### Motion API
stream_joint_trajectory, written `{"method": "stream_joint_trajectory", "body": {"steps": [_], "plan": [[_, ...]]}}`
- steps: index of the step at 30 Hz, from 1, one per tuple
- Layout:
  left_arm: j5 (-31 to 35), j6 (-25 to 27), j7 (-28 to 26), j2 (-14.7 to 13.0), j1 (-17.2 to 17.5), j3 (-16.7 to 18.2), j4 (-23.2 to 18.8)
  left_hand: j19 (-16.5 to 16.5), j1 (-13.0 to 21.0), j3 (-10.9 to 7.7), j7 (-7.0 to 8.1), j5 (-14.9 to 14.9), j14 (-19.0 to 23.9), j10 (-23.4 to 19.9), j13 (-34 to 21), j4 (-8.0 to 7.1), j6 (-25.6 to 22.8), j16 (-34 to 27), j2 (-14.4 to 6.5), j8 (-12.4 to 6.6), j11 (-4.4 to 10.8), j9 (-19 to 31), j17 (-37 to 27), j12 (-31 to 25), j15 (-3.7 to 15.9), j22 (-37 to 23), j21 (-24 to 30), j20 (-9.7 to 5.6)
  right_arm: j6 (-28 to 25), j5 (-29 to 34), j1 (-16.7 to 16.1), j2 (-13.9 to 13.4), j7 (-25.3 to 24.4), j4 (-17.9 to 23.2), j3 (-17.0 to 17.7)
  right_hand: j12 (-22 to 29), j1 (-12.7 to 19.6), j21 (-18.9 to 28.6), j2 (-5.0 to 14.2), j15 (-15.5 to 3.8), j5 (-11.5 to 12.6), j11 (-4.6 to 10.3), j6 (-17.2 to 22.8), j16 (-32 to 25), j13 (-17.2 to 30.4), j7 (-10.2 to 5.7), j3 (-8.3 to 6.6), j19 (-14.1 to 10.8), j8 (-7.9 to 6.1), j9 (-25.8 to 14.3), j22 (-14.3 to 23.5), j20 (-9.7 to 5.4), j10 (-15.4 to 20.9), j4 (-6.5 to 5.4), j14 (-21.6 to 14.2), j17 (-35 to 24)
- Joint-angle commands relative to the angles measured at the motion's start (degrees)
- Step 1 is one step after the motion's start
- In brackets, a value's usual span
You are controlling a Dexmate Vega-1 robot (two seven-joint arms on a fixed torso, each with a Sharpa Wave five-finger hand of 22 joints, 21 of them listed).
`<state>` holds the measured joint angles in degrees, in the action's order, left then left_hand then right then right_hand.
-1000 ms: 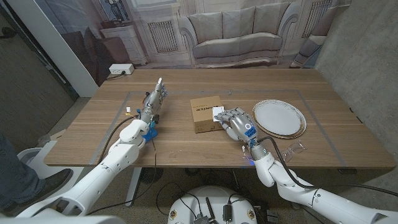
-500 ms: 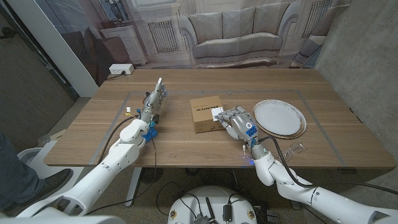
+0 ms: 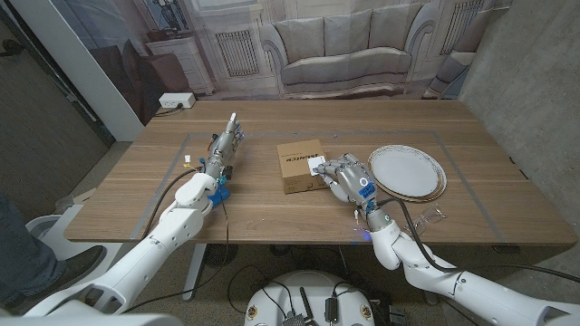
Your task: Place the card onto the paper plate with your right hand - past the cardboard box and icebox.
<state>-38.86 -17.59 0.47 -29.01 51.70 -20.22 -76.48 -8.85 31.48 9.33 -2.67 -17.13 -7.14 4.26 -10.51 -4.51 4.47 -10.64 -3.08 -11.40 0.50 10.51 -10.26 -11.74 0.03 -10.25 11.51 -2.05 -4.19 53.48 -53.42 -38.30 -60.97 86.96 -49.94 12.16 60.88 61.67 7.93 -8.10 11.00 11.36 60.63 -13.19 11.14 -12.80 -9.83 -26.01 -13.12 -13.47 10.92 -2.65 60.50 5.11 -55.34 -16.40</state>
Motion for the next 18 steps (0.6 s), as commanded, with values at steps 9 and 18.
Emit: {"method": "stream_joint_trajectory", "body": {"steps": [9, 18], "plan": [[0.79, 0.85, -0.64, -0.02, -0.57, -0.43, -0.76, -0.48, 0.40, 0.55, -0.05, 0.39, -0.37, 0.54, -0.28, 0.06, 0.24, -0.12, -0.33, 0.21, 0.03, 0.17, -0.21, 0.13, -0.17, -0.16, 0.03, -1.38, 0.09, -0.12, -1.24, -1.34, 0.46, 2.96, 1.55, -0.01, 1.09, 1.32, -0.03, -5.18, 0.41, -0.02, 0.78, -0.17, 0.08, 0.21, 0.75, 0.67, 0.19, -0.75, -0.02, -8.54, 0.88, -0.16, -0.73, -0.33], [0.61, 0.88, -0.65, 0.03, -0.57, -0.33, -0.84, -0.49, 0.44, 0.62, -0.02, 0.40, -0.39, 0.52, -0.28, 0.06, 0.23, -0.11, -0.36, 0.21, 0.03, 0.17, -0.21, 0.12, -0.18, -0.16, 0.02, -1.38, 0.16, -0.19, -1.68, -1.94, 1.80, 4.82, 2.34, 0.14, 1.22, 1.53, 0.01, -5.16, 0.48, -0.07, 0.92, -0.14, 0.16, 0.23, 0.98, 0.71, 0.19, -0.97, -0.08, -8.61, 1.18, -0.19, -0.72, -0.36]]}}
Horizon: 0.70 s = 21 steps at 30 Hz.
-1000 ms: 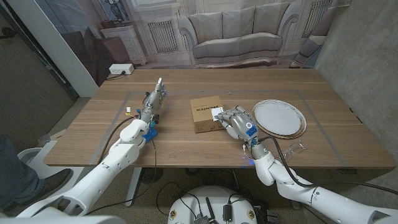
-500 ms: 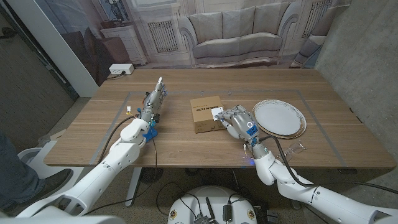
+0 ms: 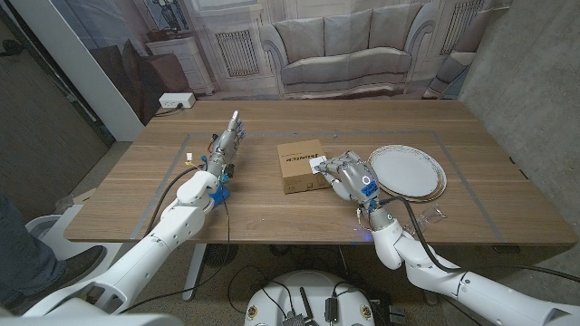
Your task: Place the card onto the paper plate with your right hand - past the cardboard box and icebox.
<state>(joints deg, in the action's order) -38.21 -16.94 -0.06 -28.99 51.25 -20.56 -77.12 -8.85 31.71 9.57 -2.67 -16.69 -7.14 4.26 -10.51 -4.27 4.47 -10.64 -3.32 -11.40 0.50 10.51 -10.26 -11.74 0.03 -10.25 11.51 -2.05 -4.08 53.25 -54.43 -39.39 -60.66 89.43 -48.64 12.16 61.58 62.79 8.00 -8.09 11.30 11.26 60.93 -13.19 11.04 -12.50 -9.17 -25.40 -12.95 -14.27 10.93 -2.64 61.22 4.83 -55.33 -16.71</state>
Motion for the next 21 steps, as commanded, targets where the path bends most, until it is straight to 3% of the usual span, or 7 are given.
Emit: {"method": "stream_joint_trajectory", "body": {"steps": [1, 21], "plan": [[-0.01, 0.21, -0.06, 0.00, -0.14, -0.01, -0.15, -0.49, 0.21, 0.39, -0.03, -0.05, -0.36, 0.51, -0.29, -0.18, 0.23, -0.12, -0.13, 0.21, 0.02, 0.17, -0.21, 0.12, -0.16, -0.16, 0.02, -1.38, 0.07, 0.02, -0.74, -0.92, 1.66, 2.56, 1.14, 0.13, 0.54, 0.45, -0.05, -5.17, 0.19, 0.03, 0.62, -0.13, 0.24, -0.07, 0.32, 0.08, 0.04, -0.17, -0.08, -8.62, 0.45, 0.10, -0.72, -0.05], [-0.04, 0.08, 0.99, 0.42, -1.19, -0.41, 1.06, -0.50, 0.29, 0.53, -0.03, -0.04, -0.38, 0.56, -0.28, -0.18, 0.23, -0.12, -0.21, 0.21, 0.02, 0.17, -0.21, 0.14, -0.20, -0.16, 0.02, -1.40, -2.62, -0.32, -3.98, -2.05, 6.40, 8.65, 3.98, 0.13, 0.69, 0.45, 0.04, -5.18, 0.25, 0.08, 0.60, -0.18, 0.35, -0.06, 0.59, -0.03, 0.14, -0.47, -0.16, -8.59, 0.27, -0.02, -0.89, -0.14]]}}
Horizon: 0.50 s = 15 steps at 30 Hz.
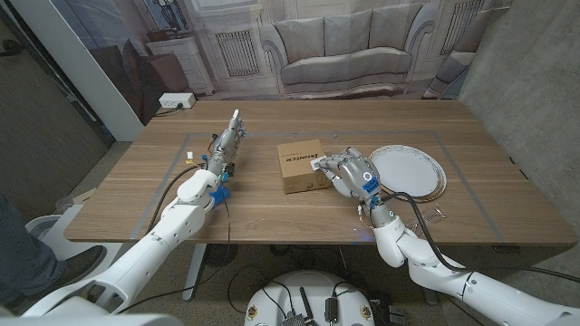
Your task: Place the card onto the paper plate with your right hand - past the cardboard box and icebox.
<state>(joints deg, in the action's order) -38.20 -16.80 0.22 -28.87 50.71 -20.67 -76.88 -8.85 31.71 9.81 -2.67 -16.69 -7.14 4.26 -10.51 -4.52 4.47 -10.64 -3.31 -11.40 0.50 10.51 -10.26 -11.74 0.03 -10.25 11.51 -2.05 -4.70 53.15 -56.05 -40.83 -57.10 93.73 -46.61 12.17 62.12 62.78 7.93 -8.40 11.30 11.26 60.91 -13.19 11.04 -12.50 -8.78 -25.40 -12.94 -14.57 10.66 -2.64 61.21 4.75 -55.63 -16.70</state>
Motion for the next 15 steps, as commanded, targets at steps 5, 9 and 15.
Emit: {"method": "stream_joint_trajectory", "body": {"steps": [5, 9, 15], "plan": [[0.04, -0.14, 0.84, 0.42, -0.85, -0.42, 1.09, -0.51, 0.31, 0.33, -0.07, -0.04, -0.38, 0.55, -0.28, 0.07, 0.20, -0.12, -0.23, 0.20, 0.07, 0.17, -0.21, 0.13, -0.21, -0.16, 0.02, -1.40, -1.82, -0.32, -2.83, -0.81, 3.04, 5.25, 2.54, 0.16, 0.19, 0.35, 0.18, -4.90, 0.28, 0.06, 0.55, -0.18, 0.40, -0.06, 0.23, 0.01, 0.19, -0.17, 0.07, -8.57, 0.26, 0.02, -0.61, -0.16], [0.03, -0.16, 0.94, 0.50, -1.00, -0.46, 1.31, -0.51, 0.33, 0.35, -0.06, -0.04, -0.38, 0.59, -0.28, 0.07, 0.26, -0.12, -0.25, 0.22, -0.01, 0.17, -0.21, 0.15, -0.22, -0.16, 0.02, -1.40, -1.72, -0.50, -3.10, -0.95, 3.57, 5.99, 3.05, 0.22, 0.29, 0.38, 0.13, -4.92, 0.29, 0.02, 0.63, -0.15, 0.42, -0.06, 0.32, -0.03, 0.12, -0.32, 0.09, -8.56, 0.32, 0.04, -0.57, -0.17], [0.07, -0.07, 1.02, 0.50, -1.21, -0.51, 1.52, -0.51, 0.37, 0.40, -0.10, -0.04, -0.38, 0.61, -0.28, 0.08, 0.27, -0.12, -0.27, 0.23, -0.03, 0.17, -0.21, 0.16, -0.19, -0.16, 0.02, -1.40, -1.15, -1.10, -3.19, -1.03, 4.53, 6.72, 3.78, 0.25, 0.30, 0.43, 0.23, -4.90, 0.29, 0.01, 0.61, -0.22, 0.43, -0.06, 0.42, -0.12, 0.17, -0.34, 0.13, -8.56, 0.35, -0.07, -0.72, -0.22]]}}
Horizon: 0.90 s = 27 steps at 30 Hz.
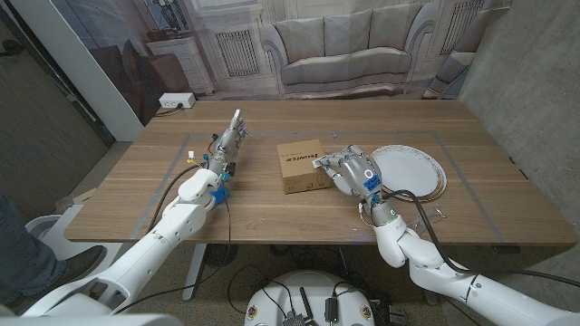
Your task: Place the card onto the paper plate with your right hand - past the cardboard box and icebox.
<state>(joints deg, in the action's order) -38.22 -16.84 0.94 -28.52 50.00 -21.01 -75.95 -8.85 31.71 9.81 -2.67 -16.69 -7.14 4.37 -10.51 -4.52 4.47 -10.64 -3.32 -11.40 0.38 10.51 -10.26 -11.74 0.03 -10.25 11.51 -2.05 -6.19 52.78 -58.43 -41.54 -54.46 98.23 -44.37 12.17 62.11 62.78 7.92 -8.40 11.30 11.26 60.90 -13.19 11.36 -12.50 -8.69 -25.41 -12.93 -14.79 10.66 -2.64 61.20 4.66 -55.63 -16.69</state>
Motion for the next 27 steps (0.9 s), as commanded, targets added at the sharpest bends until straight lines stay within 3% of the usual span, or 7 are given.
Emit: {"method": "stream_joint_trajectory", "body": {"steps": [1, 27], "plan": [[0.09, -0.02, 0.30, 0.15, -0.54, -0.15, 0.63, -0.52, 0.37, 0.42, -0.03, -0.04, -0.41, 0.49, -0.28, 0.08, 0.30, -0.11, -0.27, 0.24, 0.07, 0.17, -0.21, 0.15, -0.16, -0.16, 0.02, -1.40, 0.45, -0.92, -0.87, -0.37, 2.10, 2.44, 1.70, 0.24, 0.30, 0.43, 0.24, -4.90, 0.29, 0.01, 0.61, -0.22, 0.10, -0.07, 0.33, -0.12, 0.16, -0.13, 0.13, -8.56, 0.35, 0.01, -0.72, -0.22], [0.18, -0.10, 0.58, 0.40, -0.94, -0.36, 1.13, -0.54, 0.50, 0.58, -0.10, -0.03, -0.39, 0.51, -0.28, 0.10, 0.24, -0.12, -0.37, 0.20, 0.12, 0.17, -0.21, 0.16, -0.21, -0.16, 0.01, -1.42, -0.11, -3.25, -4.90, -3.29, 9.36, 11.70, 6.90, 0.18, 0.56, 0.35, 0.27, -4.98, 0.26, 0.01, 0.55, -0.29, 0.05, -0.05, 0.54, -0.45, 0.21, -0.31, 0.11, -8.53, 0.17, -0.08, -1.10, -0.31]]}}
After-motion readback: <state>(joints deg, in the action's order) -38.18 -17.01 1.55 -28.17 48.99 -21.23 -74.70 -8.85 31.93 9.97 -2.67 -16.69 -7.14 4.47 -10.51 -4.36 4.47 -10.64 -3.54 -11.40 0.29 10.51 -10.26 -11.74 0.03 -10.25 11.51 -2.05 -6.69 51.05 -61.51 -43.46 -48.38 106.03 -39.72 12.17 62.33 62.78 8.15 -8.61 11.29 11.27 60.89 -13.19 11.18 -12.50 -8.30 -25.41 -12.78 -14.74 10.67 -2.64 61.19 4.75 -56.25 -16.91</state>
